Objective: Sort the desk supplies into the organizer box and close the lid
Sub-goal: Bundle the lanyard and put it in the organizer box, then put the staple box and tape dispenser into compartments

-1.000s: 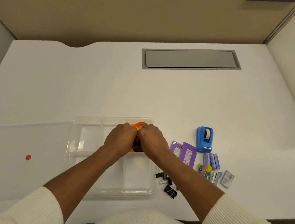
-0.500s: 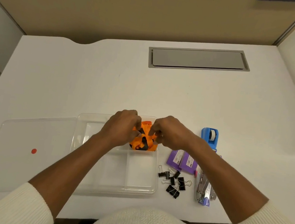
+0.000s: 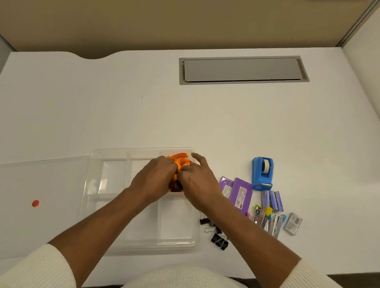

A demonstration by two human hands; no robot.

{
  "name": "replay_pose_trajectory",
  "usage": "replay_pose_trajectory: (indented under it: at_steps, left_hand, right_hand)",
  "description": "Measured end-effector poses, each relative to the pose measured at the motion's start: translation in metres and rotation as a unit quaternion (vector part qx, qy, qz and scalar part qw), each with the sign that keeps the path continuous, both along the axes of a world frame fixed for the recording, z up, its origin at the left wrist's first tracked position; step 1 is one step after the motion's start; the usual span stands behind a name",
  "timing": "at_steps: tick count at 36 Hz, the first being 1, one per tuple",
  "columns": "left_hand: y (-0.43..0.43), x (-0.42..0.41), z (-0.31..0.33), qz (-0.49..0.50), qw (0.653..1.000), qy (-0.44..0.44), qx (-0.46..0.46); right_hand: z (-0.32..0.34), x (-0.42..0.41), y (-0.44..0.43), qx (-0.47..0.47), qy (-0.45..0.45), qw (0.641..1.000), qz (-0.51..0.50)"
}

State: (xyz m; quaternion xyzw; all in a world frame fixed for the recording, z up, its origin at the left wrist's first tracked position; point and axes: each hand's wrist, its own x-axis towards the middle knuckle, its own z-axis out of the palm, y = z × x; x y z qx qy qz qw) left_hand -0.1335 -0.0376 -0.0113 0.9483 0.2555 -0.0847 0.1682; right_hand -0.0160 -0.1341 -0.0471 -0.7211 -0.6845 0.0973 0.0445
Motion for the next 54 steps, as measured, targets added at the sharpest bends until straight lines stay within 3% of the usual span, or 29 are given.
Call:
replay_pose_trajectory:
  at_steps: [5,8,10,15,18,22,29,40,54]
  left_hand:
    - [0.000,0.005,0.007,0.003,0.999,0.034,0.003]
    - [-0.009,0.012,0.020,0.044,0.996,0.052,0.056]
    - [-0.020,0.021,0.032,0.044,0.993,0.046,0.104]
    - [-0.057,0.051,0.038,0.064,0.995,-0.074,0.019]
    - [-0.079,0.072,0.029,0.045,0.996,-0.067,-0.025]
    - [-0.106,0.100,0.010,0.063,0.997,-0.020,-0.048]
    - [-0.129,0.124,-0.032,0.136,0.987,0.075,-0.038]
    - [-0.125,0.136,-0.045,0.226,0.962,0.111,-0.105]
    - [-0.119,0.143,-0.045,0.231,0.963,0.071,-0.123]
  right_hand:
    - [0.017,0.015,-0.018,0.077,0.160,0.983,-0.038]
    - [0.037,0.032,-0.034,0.156,0.266,0.940,-0.149]
    - [0.044,0.049,-0.047,0.172,0.287,0.914,-0.228]
    - [0.036,0.102,-0.076,0.157,0.236,0.888,-0.361]
    - [0.030,0.122,-0.092,0.099,0.153,0.892,-0.415]
    - [0.021,0.134,-0.106,0.040,0.121,0.880,-0.458]
    - [0.007,0.133,-0.116,-0.018,0.118,0.885,-0.451]
    - [-0.007,0.132,-0.110,-0.019,0.128,0.884,-0.449]
    - [-0.012,0.132,-0.098,-0.028,0.086,0.886,-0.455]
